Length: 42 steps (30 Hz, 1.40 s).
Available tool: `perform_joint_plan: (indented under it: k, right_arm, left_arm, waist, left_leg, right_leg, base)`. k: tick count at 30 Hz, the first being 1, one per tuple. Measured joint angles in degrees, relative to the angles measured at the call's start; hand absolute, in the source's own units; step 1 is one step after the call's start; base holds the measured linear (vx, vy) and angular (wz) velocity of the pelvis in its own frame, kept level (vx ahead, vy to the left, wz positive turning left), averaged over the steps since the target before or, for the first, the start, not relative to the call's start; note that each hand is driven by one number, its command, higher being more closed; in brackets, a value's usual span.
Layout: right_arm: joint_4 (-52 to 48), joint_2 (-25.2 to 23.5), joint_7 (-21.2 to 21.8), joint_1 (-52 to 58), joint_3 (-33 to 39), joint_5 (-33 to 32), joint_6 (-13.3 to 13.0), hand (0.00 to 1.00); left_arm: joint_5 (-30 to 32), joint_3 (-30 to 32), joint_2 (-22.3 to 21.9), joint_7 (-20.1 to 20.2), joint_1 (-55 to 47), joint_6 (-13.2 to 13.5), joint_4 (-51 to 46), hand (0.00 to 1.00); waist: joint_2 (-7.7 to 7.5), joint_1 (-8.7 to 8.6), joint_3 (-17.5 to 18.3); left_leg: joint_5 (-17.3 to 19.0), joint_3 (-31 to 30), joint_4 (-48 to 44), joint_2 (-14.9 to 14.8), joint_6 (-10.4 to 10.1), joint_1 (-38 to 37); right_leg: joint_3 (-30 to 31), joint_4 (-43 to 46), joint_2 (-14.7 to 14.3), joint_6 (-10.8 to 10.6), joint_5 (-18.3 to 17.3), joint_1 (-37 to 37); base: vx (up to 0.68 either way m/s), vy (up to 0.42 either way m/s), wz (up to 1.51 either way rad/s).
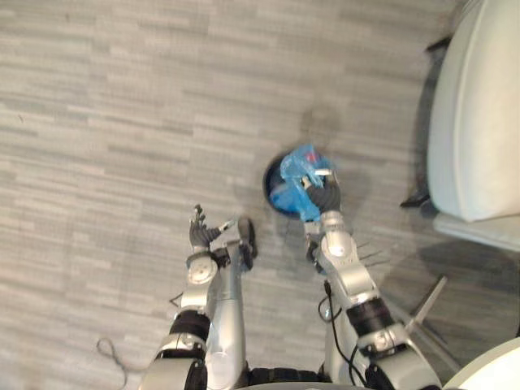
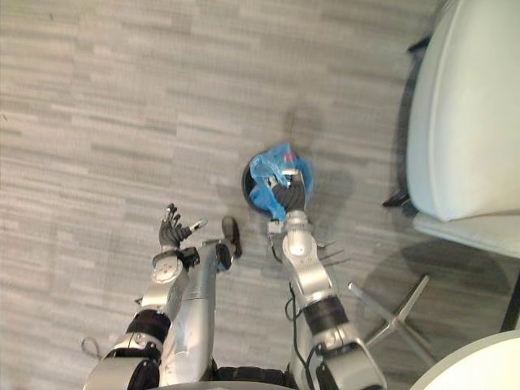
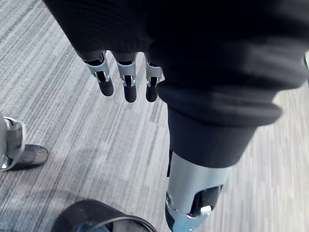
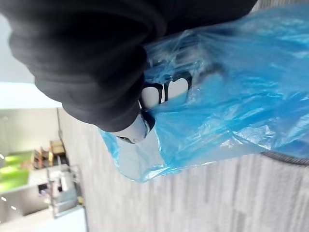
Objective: Gather rubbish on tea table into small bin, then transfer packed bag to large trash can.
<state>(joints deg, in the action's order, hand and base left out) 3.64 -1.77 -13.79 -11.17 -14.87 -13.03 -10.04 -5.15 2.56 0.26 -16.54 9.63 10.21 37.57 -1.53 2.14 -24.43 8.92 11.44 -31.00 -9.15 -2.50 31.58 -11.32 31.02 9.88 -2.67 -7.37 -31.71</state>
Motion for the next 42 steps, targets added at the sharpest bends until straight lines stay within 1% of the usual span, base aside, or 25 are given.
perform_joint_plan:
  k: [1, 3, 4, 6, 9, 10, 11, 12, 13, 14, 16, 18, 20, 22, 23, 25, 27, 28, 30, 31, 32, 33, 35, 39, 42]
  right_arm:
    - [-0.85, 0.04, 0.5, 1.12, -0.18, -0.42, -0.59, 1.0]
    - [-1.74, 0.16, 2.71, 4.14, -1.26, -0.69, -1.62, 1.0]
    - [-1.72, 0.25, 3.0, 4.54, -1.5, -0.97, -1.83, 1.0]
    - [-1.7, 0.46, 5.29, 3.93, -1.98, -2.21, -2.29, 1.0]
    - [-1.28, 0.7, 6.19, 1.93, -1.99, -2.28, -2.54, 1.0]
    - [-0.99, 1.13, 6.42, 1.42, -2.04, -2.32, -2.55, 1.0]
    - [-0.89, 1.98, 6.45, 1.75, -1.79, -2.38, -2.68, 1.0]
    - [-0.89, 2.31, 6.46, 2.0, -1.8, -2.36, -2.87, 1.0]
    - [-0.94, 2.41, 6.59, 1.96, -1.92, -2.23, -2.99, 1.0]
    - [-1.22, 2.51, 6.55, 1.57, -2.05, -1.95, -3.38, 1.0]
    - [-1.18, 3.33, 6.51, -0.76, -4.29, -0.24, -3.47, 1.0]
    - [-1.25, 5.66, 6.36, -3.51, -5.3, 0.33, -3.95, 1.0]
    - [-0.85, 7.3, 6.01, -4.58, -4.21, 0.36, -4.1, 1.0]
    - [0.31, 8.13, 5.09, -5.56, -2.69, 0.63, -3.46, 1.0]
    - [0.32, 8.27, 4.98, -6.03, -1.57, 1.21, -3.35, 1.0]
    - [0.48, 9.01, 5.02, -7.84, -0.83, 2.21, -3.24, 1.0]
    - [0.47, 10.56, 5.2, -9.35, -1.54, 2.31, -3.25, 1.0]
    - [0.48, 10.82, 5.31, -9.45, -1.62, 2.28, -3.25, 1.0]
    - [0.89, 11.45, 6.44, -9.46, -1.63, 2.04, -3.23, 1.0]
    - [1.18, 11.71, 6.83, -9.52, -1.68, 1.83, -3.23, 1.0]
    - [2.64, 11.04, 7.58, -9.47, -1.46, 1.58, -3.08, 1.0]
    - [3.98, 10.81, 8.36, -9.27, -1.58, 1.25, -2.55, 1.0]
    - [4.02, 10.58, 9.33, -9.19, -1.72, 0.36, -2.06, 1.0]
    - [2.63, 9.98, 11.71, -9.22, -3.6, -1.03, -2.05, 1.0]
    - [-3.12, 9.84, 14.62, -10.04, -10.23, -2.98, -2.07, 1.0]
  left_arm:
    - [0.25, -0.65, 0.05, 0.28, -1.01, -0.02, 0.06, 0.0]
    - [1.35, -2.99, 0.48, 0.74, -4.4, 0.06, 1.55, 0.0]
    - [1.39, -3.18, 0.79, 1.14, -4.83, 0.07, 2.47, 0.0]
    - [1.54, -4.71, 2.74, 2.09, -6.0, 0.03, 4.4, 0.0]
    - [1.9, -4.52, 3.68, 2.85, -6.1, 0.02, 4.78, 0.0]
    - [1.95, -4.23, 3.6, 3.01, -6.2, 0.03, 4.73, 0.0]
    - [2.67, -4.28, 4.05, 4.05, -6.21, 0.12, 4.42, 0.0]
    - [3.27, -4.42, 4.45, 4.25, -6.36, 0.13, 3.92, 0.0]
    - [3.74, -4.73, 4.76, 4.64, -7.13, 0.19, 2.02, 0.0]
    - [3.79, -4.78, 5.07, 5.02, -8.48, 0.3, -0.94, 0.0]
    - [4.33, -4.84, 5.17, 5.12, -11.23, 0.43, -4.89, 0.0]
    - [4.89, -6.42, 4.4, 5.31, -13.99, 0.45, -9.17, 0.0]
    - [4.87, -8.53, 3.67, 5.59, -14.71, 0.39, -11.68, 0.0]
    - [4.82, -10.55, 3.96, 6.51, -16.2, 0.57, -16.46, 0.0]
    - [4.83, -11.67, 4.47, 6.63, -16.44, 1.11, -19.12, 0.0]
    - [4.81, -12.09, 4.9, 7.65, -16.87, 1.99, -22.67, 0.0]
    - [4.8, -12.01, 6.07, 8.17, -17.42, 3.72, -25.12, 0.0]
    - [4.76, -12.06, 6.28, 8.29, -17.38, 3.92, -25.39, 0.0]
    - [4.77, -13.2, 7.88, 8.72, -17.11, 4.32, -26.36, 0.0]
    - [4.82, -13.57, 8.19, 8.8, -16.8, 4.32, -26.41, 0.0]
    - [4.85, -13.91, 9.38, 8.83, -15.46, 4.16, -26.1, 0.0]
    - [5.22, -14.44, 10.85, 8.76, -14.45, 4.16, -26.2, 0.0]
    - [6.0, -15.91, 12.39, 8.79, -12.18, 4.13, -26.2, 0.0]
    - [7.64, -17.14, 13.85, 8.82, -8.77, 4.16, -26.18, 0.0]
    - [9.61, -20.64, 14.71, 9.06, -5.24, 4.14, -24.84, 0.0]
  waist:
    - [-0.06, -0.01, 0.9]
    - [-0.46, -0.29, 5.58]
    - [-0.6, -0.36, 6.57]
    - [-1.57, -1.29, 8.73]
    - [-1.84, -1.25, 8.87]
    - [-1.72, -1.29, 8.93]
    - [-1.68, -1.66, 8.82]
    - [-1.8, -1.64, 8.88]
    - [-2.03, -1.44, 8.99]
    - [-2.49, -1.06, 9.29]
    - [-2.43, -0.4, 9.48]
    - [-1.35, 1.34, 10.22]
    - [0.83, 1.58, 10.08]
    - [0.92, 1.93, 10.09]
    - [0.72, 1.87, 10.17]
    - [0.71, 1.77, 10.15]
    - [1.27, 1.7, 10.49]
    - [1.55, 1.65, 10.64]
    - [2.96, 1.12, 11.53]
    - [3.6, 0.66, 11.98]
    - [2.61, 0.11, 12.33]
    - [1.46, 0.03, 13.37]
    - [0.46, 0.11, 14.04]
    - [-0.48, 0.03, 15.58]
    - [-1.45, -1.36, 16.97]
  left_leg:
    - [-0.12, 0.17, 1.14, 0.09, -0.13, -1.39]
    - [-1.9, 1.35, 7.32, 0.28, -0.31, -6.05]
    - [-2.71, 1.75, 9.44, 0.54, -0.28, -7.31]
    - [-5.77, 4.57, 16.41, 1.39, 0.11, -11.25]
    - [-6.17, 7.96, 16.04, 1.23, 0.79, -11.95]
    - [-7.08, 9.48, 16.92, 0.08, 2.33, -12.73]
    - [-6.87, 9.99, 17.3, -0.09, 2.65, -15.19]
    - [-6.87, 9.57, 17.11, -0.02, 2.65, -15.87]
    - [-6.87, 8.61, 16.31, 0.18, 2.65, -16.66]
    - [-6.85, 7.78, 14.94, 0.57, 2.63, -16.38]
    - [-7.25, 6.83, 14.26, 1.21, 2.05, -15.72]
    - [-9.47, 5.59, 15.7, 0.8, 0.97, -13.5]
    - [-12.26, 3.2, 17.24, -0.59, 0.24, -11.8]
    - [-16.52, 0.66, 19.83, -0.73, -1.55, -11.73]
    - [-21.35, -2.03, 23.08, 0.35, -5.52, -11.87]
    - [-16.29, -2.23, 15.41, 0.4, -1.72, -11.28]
    - [-7.34, -2.05, 5.8, -0.32, 0.27, -13.58]
    - [-5.66, -2.05, 4.98, -0.61, 0.31, -14.86]
    - [-2.34, -2.27, 12.77, -0.58, -2.53, -21.82]
    - [-1.93, -2.35, 16.82, -0.64, -3.25, -23.47]
    - [-4.06, -2.18, 21.46, 0.36, -3.87, -24.34]
    - [-5.88, -1.89, 24.34, 1.54, -3.17, -24.62]
    - [-7.72, -1.78, 26.94, 3.04, -2.24, -25.3]
    - [-9.03, -0.27, 30.24, 5.02, -1.37, -28.13]
    - [-9.02, 0.68, 30.28, 5.35, -1.35, -28.37]
  right_leg:
    - [-0.02, -1.3, -0.19, -0.13, 0.28, 1.5]
    - [0.29, -9.85, -1.83, -0.66, 3.75, 6.55]
    - [0.41, -12.73, -2.18, -0.75, 5.11, 7.85]
    - [2.18, -23.64, -3.47, -1.28, 11.44, 12.18]
    - [2.98, -24.31, -3.9, -1.01, 16.46, 10.56]
    - [3.23, -23.24, -4.23, -1.31, 16.51, 10.2]
    - [1.24, -4.55, -2.75, 0.82, 5.6, 8.37]
    - [1.29, 1.34, -2.25, 0.26, 2.78, 8.84]
    - [2.25, 8.4, -1.93, -2.5, -0.61, 10.9]
    - [4.21, 8.35, -2.34, -4.34, -3.09, 14.05]
    - [6.85, 2.17, -3.8, -4.05, -6.76, 17.5]
    - [6.59, -7.14, -5.92, -0.66, -8.62, 19.94]
    - [4.78, -9.23, -7.97, 1.2, -6.46, 19.68]
    - [2.74, -9.29, -8.25, 2.48, -5.4, 19.61]
    - [0.36, -9.53, -7.3, 3.44, -5.0, 19.59]
    - [-1.28, -10.35, -5.79, 4.59, -3.47, 19.45]
    - [-1.53, -12.95, -5.01, 4.65, -0.85, 19.82]
    - [-1.64, -13.85, -5.04, 4.78, -0.36, 20.0]
    - [-1.93, -17.94, -5.72, 3.18, 2.44, 20.54]
    - [-2.45, -19.12, -6.07, 2.57, 3.46, 20.54]
    - [-2.55, -21.21, -5.38, 1.92, 5.3, 20.56]
    - [-2.39, -24.17, -4.93, 1.3, 8.42, 20.71]
    - [-2.35, -29.05, -4.6, 0.58, 11.78, 22.5]
    - [-0.51, -33.68, -3.77, -0.32, 14.71, 25.15]
    - [1.23, -35.24, -3.75, -0.25, 15.99, 25.44]
  base:
    - [0.19, -0.006, -0.12]
    - [0.19, 0.01, -0.22]
    - [0.18, 0.019, -0.33]
    - [0.14, 0.038, -0.48]
    - [0.0, 0.041, -0.79]
    - [-0.06, 0.015, -0.66]
    - [-0.04, 0.008, -0.37]
    - [-0.06, -0.022, 0.08]
    - [-0.08, -0.092, 0.44]
    - [-0.1, -0.135, 0.41]
    - [-0.14, -0.13, 0.1]
    - [-0.21, -0.128, -0.08]
    - [-0.22, -0.118, 0.34]
    - [-0.29, -0.144, 0.58]
    - [-0.29, -0.123, 0.83]
    - [-0.28, -0.09, 0.58]
    - [-0.25, 0.008, 0.17]
    - [-0.21, 0.08, 0.12]
    - [-0.17, 0.128, 0.14]
    - [-0.17, 0.189, 0.25]
    - [-0.13, 0.19, 0.22]
    - [-0.12, 0.188, 0.18]
    - [-0.05, 0.126, 0.07]
    - [-0.01, 0.109, -0.14]
    - [-0.01, 0.045, -0.19]
